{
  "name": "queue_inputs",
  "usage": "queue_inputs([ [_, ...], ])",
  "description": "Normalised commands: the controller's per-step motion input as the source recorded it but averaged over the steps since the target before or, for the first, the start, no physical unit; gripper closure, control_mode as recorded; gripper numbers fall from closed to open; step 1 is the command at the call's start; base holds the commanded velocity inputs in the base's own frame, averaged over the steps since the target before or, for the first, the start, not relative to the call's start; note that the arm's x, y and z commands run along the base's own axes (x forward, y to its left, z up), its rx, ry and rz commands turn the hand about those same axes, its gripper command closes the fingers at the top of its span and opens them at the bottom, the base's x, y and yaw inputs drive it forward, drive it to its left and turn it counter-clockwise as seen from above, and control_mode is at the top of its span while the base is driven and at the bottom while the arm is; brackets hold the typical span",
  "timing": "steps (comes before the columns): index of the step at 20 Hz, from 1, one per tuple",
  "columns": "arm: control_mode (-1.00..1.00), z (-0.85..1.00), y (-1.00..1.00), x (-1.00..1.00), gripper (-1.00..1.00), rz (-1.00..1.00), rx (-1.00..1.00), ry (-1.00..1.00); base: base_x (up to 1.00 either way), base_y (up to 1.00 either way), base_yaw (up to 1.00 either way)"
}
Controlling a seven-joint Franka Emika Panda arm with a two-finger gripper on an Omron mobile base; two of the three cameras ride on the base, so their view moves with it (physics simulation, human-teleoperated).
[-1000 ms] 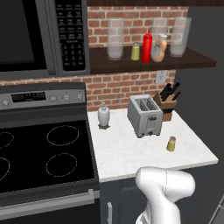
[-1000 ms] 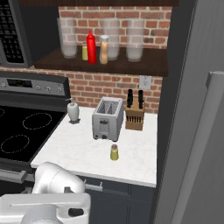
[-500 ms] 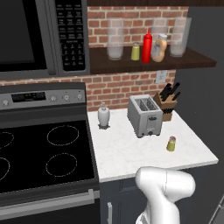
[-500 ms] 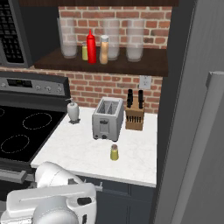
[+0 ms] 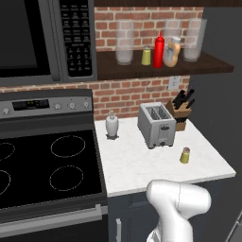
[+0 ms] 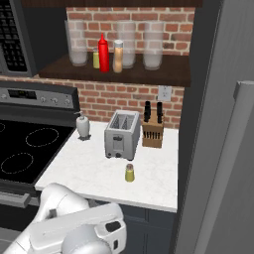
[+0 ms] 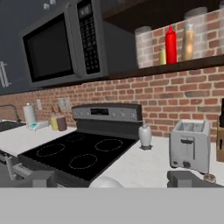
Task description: Put the shaker and condiment bottle from the counter next to their counterparts in the cabinet.
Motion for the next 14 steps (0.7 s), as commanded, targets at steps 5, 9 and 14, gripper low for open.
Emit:
queue_inputs([
  [5,-1.0,-0.46,0.34,0.31,-1.0,0.0,0.0,-0.09,0.0,0.0,0.0],
  [9,-1.0,-0.39,0.27,0.4,-1.0,0.0,0.0,-0.07,0.0,0.0,0.0],
  [14,-1.0,-0.32,0.11,0.46,-1.0,0.0,0.0,-0.08,0.0,0.0,0.0],
])
